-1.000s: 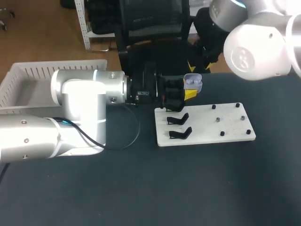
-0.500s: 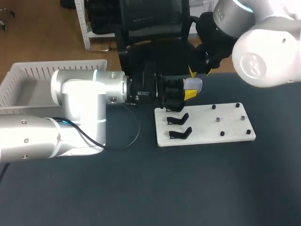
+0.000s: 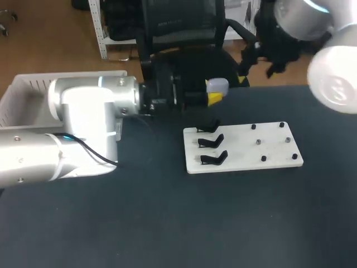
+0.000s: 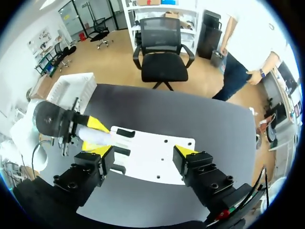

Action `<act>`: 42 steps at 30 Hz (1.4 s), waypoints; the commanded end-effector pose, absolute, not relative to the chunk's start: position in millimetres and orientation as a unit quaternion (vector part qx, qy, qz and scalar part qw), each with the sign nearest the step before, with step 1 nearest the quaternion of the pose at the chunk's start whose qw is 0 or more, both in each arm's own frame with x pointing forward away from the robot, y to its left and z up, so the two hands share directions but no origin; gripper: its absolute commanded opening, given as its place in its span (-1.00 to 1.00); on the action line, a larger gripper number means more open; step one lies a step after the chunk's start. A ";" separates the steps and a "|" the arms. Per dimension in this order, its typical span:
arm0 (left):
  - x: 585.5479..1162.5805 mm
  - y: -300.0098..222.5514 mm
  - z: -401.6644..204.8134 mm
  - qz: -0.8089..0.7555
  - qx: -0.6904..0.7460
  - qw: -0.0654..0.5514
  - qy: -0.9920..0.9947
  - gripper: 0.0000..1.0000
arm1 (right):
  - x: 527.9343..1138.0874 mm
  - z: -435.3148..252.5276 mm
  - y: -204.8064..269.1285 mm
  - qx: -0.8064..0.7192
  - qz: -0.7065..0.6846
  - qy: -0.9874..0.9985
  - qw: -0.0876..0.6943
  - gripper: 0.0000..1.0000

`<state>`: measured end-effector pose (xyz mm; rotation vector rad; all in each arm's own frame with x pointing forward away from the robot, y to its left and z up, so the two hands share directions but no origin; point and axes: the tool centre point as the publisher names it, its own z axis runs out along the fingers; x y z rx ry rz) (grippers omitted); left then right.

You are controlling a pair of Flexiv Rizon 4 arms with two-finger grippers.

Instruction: Pick up each earbud case from the left stands, insert the matching earbuds, close the lid, and place the case in the box.

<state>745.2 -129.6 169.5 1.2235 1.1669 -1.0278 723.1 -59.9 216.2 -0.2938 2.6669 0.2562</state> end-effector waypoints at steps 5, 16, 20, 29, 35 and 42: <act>750.2 -15.6 210.5 -0.350 0.486 0.611 0.518 -1.00 | 667.8 196.5 -102.7 -0.056 0.103 0.958 0.263 1.00; 793.3 127.6 184.1 -0.244 0.455 0.616 0.596 -1.00 | 622.8 156.4 -127.9 0.012 0.101 0.971 0.217 1.00; 803.8 150.7 166.3 -0.217 0.457 0.601 0.619 -1.00 | 603.8 144.6 -135.6 0.024 0.097 0.974 0.205 1.00; 819.9 172.0 124.9 -0.198 0.452 0.561 0.664 -1.00 | 592.4 136.1 -146.2 0.031 0.078 0.972 0.217 1.00; 825.9 179.3 95.0 -0.194 0.446 0.545 0.683 -1.00 | 591.4 137.4 -144.6 0.011 0.078 0.970 0.232 1.00; 829.6 174.2 74.4 -0.198 0.440 0.526 0.700 -1.00 | 594.4 137.0 -142.1 0.007 0.072 0.972 0.225 1.00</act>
